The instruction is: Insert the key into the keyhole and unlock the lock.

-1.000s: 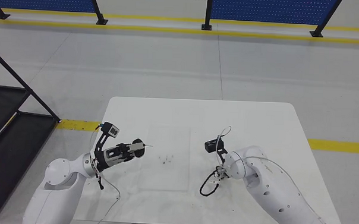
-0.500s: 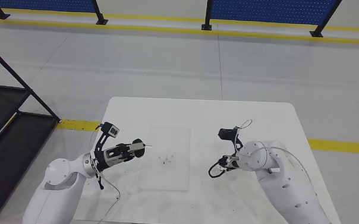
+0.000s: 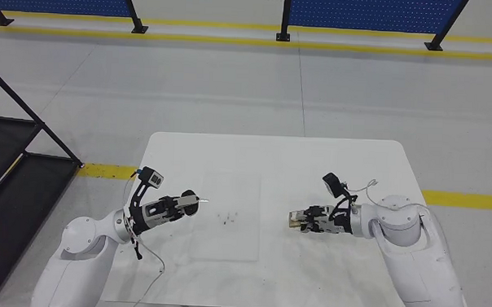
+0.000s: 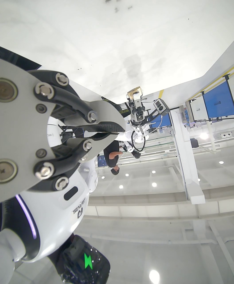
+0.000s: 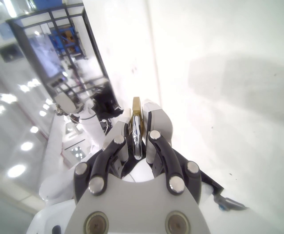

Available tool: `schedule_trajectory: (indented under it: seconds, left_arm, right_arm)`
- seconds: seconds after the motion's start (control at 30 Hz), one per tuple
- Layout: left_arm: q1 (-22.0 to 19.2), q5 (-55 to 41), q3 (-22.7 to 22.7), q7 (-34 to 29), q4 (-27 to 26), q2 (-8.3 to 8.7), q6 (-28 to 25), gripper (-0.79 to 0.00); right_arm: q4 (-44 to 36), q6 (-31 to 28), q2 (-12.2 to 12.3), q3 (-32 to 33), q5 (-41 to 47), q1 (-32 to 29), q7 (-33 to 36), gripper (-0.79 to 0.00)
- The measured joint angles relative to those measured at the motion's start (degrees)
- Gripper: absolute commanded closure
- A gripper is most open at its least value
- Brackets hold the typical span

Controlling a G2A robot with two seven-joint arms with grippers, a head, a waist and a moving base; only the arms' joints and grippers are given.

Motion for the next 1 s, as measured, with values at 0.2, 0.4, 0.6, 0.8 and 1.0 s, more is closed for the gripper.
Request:
schedule_trajectory:
  seconds: [0.2,0.4,0.6,0.8,1.0]
  left_arm:
    - [0.00,0.00,0.00,0.00,0.00,0.00,0.00,0.000]
    - [0.00,0.00,0.00,0.00,0.00,0.00,0.00,0.000]
    - [0.00,0.00,0.00,0.00,0.00,0.00,0.00,0.000]
    - [0.00,0.00,0.00,0.00,0.00,0.00,0.00,0.000]
    - [0.00,0.00,0.00,0.00,0.00,0.00,0.00,0.000]
  right_arm:
    - [-0.02,0.01,0.00,-0.01,-0.99,0.01,0.02,0.000]
    - [0.71,-0.94,-0.39,1.87,5.13,-1.91,-4.50,0.000]
    - [-1.36,-6.85,-1.04,4.50,20.27,-7.82,-12.77,0.000]
    - [-5.37,-12.85,-1.16,5.09,26.42,-12.35,-16.46,0.000]
    - [-7.09,-18.96,-0.97,4.72,28.06,-13.72,-15.48,0.000]
